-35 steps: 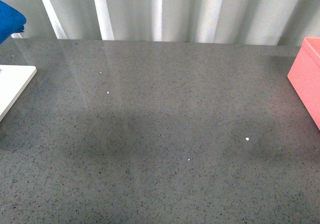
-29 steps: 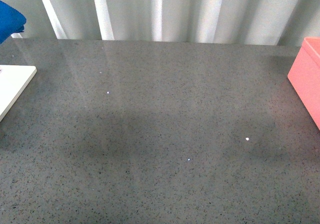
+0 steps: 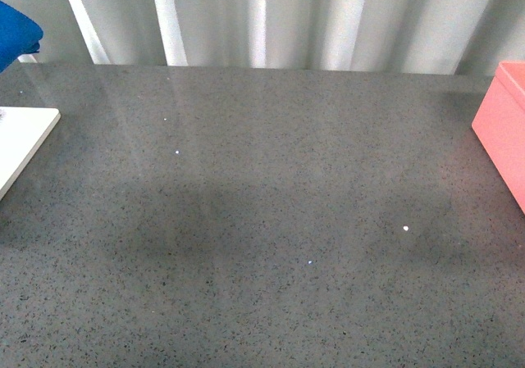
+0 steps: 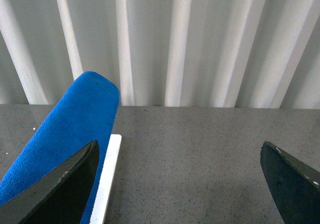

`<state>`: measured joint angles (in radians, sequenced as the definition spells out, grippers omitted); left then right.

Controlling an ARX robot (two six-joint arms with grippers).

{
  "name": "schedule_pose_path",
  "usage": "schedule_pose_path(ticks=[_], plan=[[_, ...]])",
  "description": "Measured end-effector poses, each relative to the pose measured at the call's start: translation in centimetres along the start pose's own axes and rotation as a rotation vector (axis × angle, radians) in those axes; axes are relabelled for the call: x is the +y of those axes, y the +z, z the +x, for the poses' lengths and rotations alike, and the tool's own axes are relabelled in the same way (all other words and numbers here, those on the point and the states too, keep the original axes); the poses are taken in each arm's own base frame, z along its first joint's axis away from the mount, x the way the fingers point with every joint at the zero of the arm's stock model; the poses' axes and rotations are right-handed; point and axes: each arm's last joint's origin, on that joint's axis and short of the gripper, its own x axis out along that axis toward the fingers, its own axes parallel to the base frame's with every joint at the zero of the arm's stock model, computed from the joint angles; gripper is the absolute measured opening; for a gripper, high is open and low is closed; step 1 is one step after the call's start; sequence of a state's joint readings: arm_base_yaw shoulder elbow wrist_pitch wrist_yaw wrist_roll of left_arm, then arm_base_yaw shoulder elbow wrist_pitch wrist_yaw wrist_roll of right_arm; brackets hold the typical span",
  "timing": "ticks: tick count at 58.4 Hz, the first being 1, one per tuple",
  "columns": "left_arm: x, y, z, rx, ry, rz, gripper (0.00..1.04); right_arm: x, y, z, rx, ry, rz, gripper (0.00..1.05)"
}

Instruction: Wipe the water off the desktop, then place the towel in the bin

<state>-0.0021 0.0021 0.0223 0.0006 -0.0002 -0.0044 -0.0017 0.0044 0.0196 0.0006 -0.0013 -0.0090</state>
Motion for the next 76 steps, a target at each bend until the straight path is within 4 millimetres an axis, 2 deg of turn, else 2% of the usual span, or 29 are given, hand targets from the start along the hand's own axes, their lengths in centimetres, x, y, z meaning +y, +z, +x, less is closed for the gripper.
schedule_pose_path(ticks=[34, 41, 46, 54, 63, 70, 76], plan=[[0.0, 0.0, 0.0, 0.001, 0.000, 0.000, 0.98, 0.0, 0.0, 0.0, 0.000, 0.000, 0.000, 0.98], [0.1, -0.4, 0.7, 0.259, 0.011, -0.061, 0.98, 0.0, 0.0, 0.0, 0.000, 0.000, 0.000, 0.98], [0.6, 0.4, 2.8, 0.306, 0.034, -0.016, 0.98, 0.0, 0.0, 0.0, 0.000, 0.000, 0.000, 0.98], [1.6, 3.4, 7.0, 0.288, 0.023, 0.098, 0.98, 0.0, 0.0, 0.0, 0.000, 0.000, 0.000, 0.98], [3.3, 5.6, 14.1, 0.373, 0.035, 0.240, 0.98, 0.0, 0.0, 0.0, 0.000, 0.000, 0.000, 0.98], [4.5, 6.0, 18.2, 0.394, 0.083, 0.319, 0.98, 0.0, 0.0, 0.0, 0.000, 0.000, 0.000, 0.98], [5.2, 5.2, 22.0, 0.402, 0.111, 0.386, 0.98, 0.0, 0.0, 0.0, 0.000, 0.000, 0.000, 0.98]])
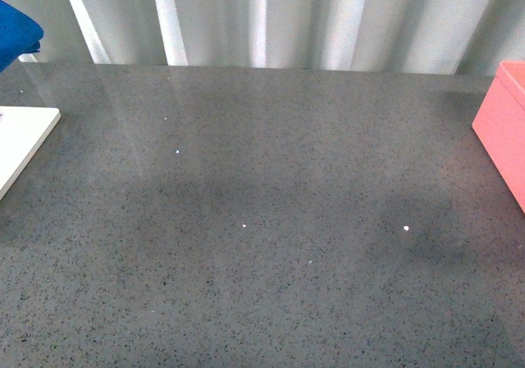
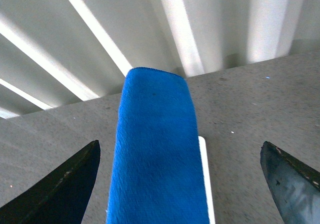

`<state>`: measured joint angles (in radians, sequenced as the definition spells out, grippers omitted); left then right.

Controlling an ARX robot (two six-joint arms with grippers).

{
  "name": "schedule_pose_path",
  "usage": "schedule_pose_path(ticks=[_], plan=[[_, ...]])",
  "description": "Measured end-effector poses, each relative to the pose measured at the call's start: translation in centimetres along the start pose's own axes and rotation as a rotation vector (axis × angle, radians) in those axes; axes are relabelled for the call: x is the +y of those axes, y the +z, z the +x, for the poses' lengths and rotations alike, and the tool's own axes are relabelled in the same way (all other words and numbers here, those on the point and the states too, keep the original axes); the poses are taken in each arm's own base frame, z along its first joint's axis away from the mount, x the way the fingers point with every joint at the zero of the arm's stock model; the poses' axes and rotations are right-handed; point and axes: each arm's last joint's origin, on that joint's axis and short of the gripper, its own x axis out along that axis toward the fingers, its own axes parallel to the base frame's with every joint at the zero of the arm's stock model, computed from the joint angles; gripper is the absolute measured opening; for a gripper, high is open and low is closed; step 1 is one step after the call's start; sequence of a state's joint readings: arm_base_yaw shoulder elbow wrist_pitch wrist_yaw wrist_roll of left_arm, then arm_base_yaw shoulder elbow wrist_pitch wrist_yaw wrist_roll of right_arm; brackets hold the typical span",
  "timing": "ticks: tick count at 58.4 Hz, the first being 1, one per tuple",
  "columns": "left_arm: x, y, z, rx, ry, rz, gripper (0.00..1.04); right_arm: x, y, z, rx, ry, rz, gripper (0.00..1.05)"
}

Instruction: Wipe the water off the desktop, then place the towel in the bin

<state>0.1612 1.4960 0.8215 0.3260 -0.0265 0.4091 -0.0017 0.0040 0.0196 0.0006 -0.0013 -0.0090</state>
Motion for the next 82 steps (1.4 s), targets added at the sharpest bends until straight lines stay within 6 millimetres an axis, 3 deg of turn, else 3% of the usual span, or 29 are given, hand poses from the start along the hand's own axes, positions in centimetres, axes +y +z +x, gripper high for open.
schedule_pose_path(ticks=[11, 20, 36, 66, 82], plan=[[-0.2, -0.6, 5.8, 0.031, 0.009, 0.122, 0.98, 0.0, 0.0, 0.0, 0.000, 0.000, 0.000, 0.98], [0.2, -1.5, 8.5, 0.134, 0.018, 0.122, 0.98, 0.0, 0.0, 0.0, 0.000, 0.000, 0.000, 0.98], [0.4, -2.9, 10.3, 0.189, 0.022, 0.095, 0.98, 0.0, 0.0, 0.0, 0.000, 0.000, 0.000, 0.98], [-0.4, -4.5, 11.4, 0.223, -0.022, 0.099, 0.98, 0.0, 0.0, 0.0, 0.000, 0.000, 0.000, 0.98], [-0.2, -5.0, 11.3, 0.241, -0.007, 0.105, 0.56, 0.0, 0.0, 0.0, 0.000, 0.000, 0.000, 0.98]])
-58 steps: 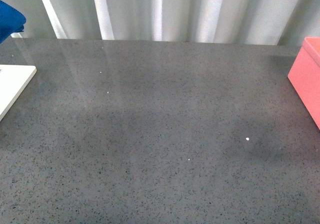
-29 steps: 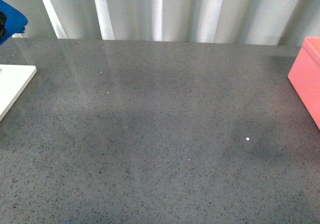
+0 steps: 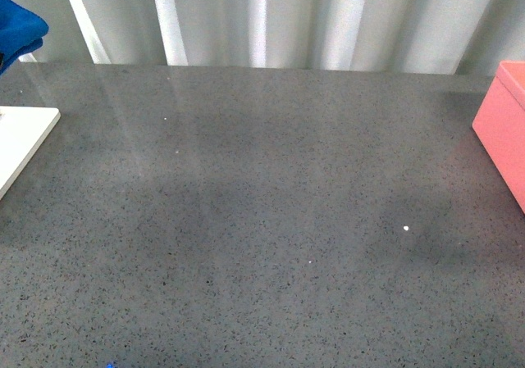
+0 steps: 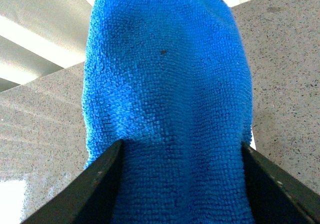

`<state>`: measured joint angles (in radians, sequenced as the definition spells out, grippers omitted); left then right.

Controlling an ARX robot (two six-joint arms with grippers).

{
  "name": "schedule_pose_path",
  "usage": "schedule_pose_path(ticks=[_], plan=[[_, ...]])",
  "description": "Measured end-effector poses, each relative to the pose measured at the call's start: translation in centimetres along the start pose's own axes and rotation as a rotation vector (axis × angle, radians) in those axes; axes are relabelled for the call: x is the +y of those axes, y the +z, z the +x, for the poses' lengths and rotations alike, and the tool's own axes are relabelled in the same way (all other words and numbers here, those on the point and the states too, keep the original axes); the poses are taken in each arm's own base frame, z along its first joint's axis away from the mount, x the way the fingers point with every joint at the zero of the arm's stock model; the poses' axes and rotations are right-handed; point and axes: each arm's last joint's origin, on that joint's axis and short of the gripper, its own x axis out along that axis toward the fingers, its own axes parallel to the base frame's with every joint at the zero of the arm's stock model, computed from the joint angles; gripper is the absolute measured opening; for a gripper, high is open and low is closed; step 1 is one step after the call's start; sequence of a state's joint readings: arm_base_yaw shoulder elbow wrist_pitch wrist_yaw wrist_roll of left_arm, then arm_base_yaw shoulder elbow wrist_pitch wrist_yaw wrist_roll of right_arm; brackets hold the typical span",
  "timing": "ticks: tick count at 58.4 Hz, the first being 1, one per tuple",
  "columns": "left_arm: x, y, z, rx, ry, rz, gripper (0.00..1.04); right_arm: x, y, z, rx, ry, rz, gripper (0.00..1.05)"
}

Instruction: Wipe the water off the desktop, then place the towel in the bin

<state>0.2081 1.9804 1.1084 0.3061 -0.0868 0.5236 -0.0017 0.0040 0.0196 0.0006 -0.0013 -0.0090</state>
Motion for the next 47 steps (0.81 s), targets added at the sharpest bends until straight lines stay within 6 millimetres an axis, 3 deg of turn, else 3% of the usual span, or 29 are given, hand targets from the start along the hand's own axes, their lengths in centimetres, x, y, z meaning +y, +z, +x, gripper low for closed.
schedule_pose_path(ticks=[20, 26, 36, 47], plan=[[-0.3, -0.2, -1.8, -0.025, -0.062, -0.043, 0.05, 0.0, 0.0, 0.0, 0.000, 0.000, 0.000, 0.98], [-0.3, 0.4, -3.3, -0.055, -0.113, -0.073, 0.04, 0.0, 0.0, 0.0, 0.000, 0.000, 0.000, 0.98], [-0.8, 2.6, -7.5, -0.201, -0.253, -0.178, 0.04, 0.0, 0.0, 0.0, 0.000, 0.000, 0.000, 0.98], [-3.3, 4.8, -12.8, -0.349, -0.519, -0.333, 0.04, 0.0, 0.0, 0.0, 0.000, 0.000, 0.000, 0.98]])
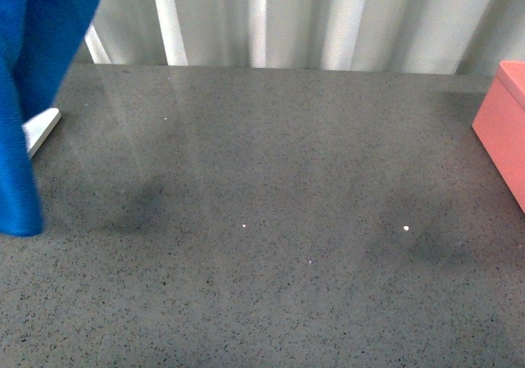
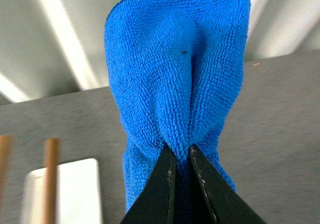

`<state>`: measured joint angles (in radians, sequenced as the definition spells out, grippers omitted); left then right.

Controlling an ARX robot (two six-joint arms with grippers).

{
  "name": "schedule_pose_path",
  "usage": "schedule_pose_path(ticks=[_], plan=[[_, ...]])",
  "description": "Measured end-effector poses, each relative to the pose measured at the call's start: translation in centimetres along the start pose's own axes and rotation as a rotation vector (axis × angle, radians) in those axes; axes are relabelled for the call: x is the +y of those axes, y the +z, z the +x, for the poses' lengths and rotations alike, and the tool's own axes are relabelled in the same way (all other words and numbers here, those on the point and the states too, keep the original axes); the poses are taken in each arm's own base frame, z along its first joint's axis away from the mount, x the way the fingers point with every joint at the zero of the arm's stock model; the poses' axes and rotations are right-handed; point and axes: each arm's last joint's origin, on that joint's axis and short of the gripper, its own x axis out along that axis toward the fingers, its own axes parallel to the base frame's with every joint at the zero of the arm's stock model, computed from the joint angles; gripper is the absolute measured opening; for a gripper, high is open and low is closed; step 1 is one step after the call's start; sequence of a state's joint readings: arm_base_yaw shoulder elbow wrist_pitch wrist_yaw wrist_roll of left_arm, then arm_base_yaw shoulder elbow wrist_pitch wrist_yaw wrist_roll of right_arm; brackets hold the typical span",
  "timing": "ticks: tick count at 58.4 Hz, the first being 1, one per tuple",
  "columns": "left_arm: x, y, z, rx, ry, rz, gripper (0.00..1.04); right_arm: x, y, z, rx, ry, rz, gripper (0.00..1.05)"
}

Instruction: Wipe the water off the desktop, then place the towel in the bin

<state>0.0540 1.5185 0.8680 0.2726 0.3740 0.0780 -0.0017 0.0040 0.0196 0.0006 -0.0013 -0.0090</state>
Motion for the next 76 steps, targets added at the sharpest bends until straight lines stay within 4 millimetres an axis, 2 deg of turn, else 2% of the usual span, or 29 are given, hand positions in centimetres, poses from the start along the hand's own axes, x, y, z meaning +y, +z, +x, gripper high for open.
schedule_pose_path(ticks=[16, 25, 41, 46, 50, 58, 63, 71, 76], plan=[[-8.6, -0.2, -1.6, -0.017, -0.343, -0.222, 0.04, 0.0, 0.0, 0.0, 0.000, 0.000, 0.000, 0.98], [-11.8, 0.0, -1.7, -0.017, -0.435, -0.256, 0.04, 0.0, 0.0, 0.0, 0.000, 0.000, 0.000, 0.98], [-13.5, -0.1, -0.8, 0.003, -0.412, -0.266, 0.04, 0.0, 0.0, 0.0, 0.003, -0.001, 0.000, 0.98], [-13.5, 0.0, -0.8, 0.000, -0.410, -0.264, 0.04, -0.3, -0.1, 0.7, 0.299, -0.243, 0.022, 0.98], [-13.5, 0.1, -0.8, -0.004, -0.411, -0.263, 0.04, -0.5, 0.3, 1.7, 0.339, -0.247, 0.018, 0.98], [-13.5, 0.0, -0.7, -0.002, -0.410, -0.263, 0.04, -1.0, 3.1, 4.4, 0.339, -0.113, 0.042, 0.98], [-13.5, 0.1, -0.7, -0.002, -0.410, -0.263, 0.04, -0.4, 4.5, 6.0, 0.419, 0.130, 0.077, 0.98], [-13.5, 0.1, -0.7, -0.002, -0.410, -0.263, 0.04, 1.1, 5.2, 8.1, 0.454, 0.533, 0.195, 0.98], [-13.5, 0.1, -0.7, -0.002, -0.410, -0.262, 0.04, 2.0, 5.2, 9.8, 0.440, 0.662, 0.259, 0.98]])
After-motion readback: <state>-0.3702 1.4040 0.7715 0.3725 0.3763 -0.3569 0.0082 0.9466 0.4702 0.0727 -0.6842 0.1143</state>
